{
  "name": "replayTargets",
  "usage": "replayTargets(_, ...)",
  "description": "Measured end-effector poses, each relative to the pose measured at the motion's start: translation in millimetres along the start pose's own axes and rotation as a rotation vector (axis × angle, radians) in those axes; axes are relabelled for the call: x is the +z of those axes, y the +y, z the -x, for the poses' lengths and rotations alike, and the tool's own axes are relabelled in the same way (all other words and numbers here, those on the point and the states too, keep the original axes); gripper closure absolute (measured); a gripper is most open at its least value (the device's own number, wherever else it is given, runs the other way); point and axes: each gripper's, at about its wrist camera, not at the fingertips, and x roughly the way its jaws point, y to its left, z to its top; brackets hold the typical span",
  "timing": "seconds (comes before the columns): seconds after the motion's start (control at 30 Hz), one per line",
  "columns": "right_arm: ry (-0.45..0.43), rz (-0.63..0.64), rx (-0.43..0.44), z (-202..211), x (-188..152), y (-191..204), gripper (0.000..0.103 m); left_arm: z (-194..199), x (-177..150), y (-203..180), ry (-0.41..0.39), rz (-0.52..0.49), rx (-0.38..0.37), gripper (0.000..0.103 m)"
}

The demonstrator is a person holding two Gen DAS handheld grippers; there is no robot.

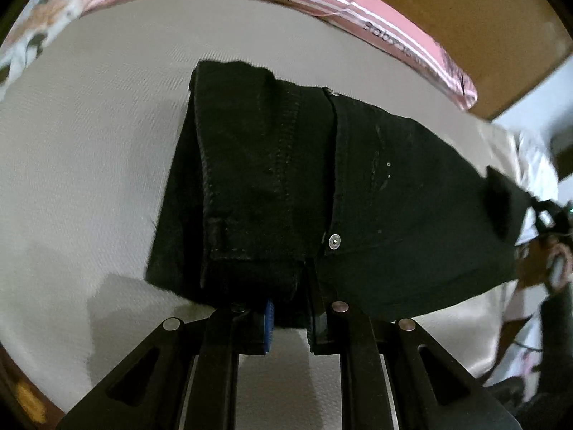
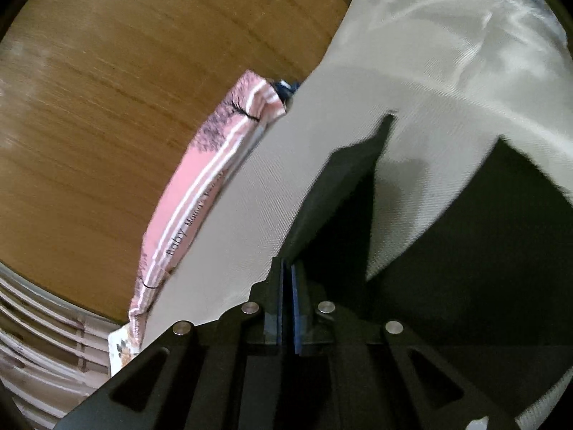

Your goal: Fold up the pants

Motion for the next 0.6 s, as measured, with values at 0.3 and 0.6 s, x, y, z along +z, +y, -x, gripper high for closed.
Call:
replayTargets(0.3, -0.001, -0.043, 0.002, 20.2, -9.4, -19.1, 0.098, 17.4, -7.0, -0.4, 0.037, -0.013, -0.007, 0.054)
replayTargets(0.6, -0.012, 0.003, 0.056, 28.0, -2.1, 5.3, 0.098, 76.9, -28.7, -57.8, -0.161, -0.328, 0.029, 0.051)
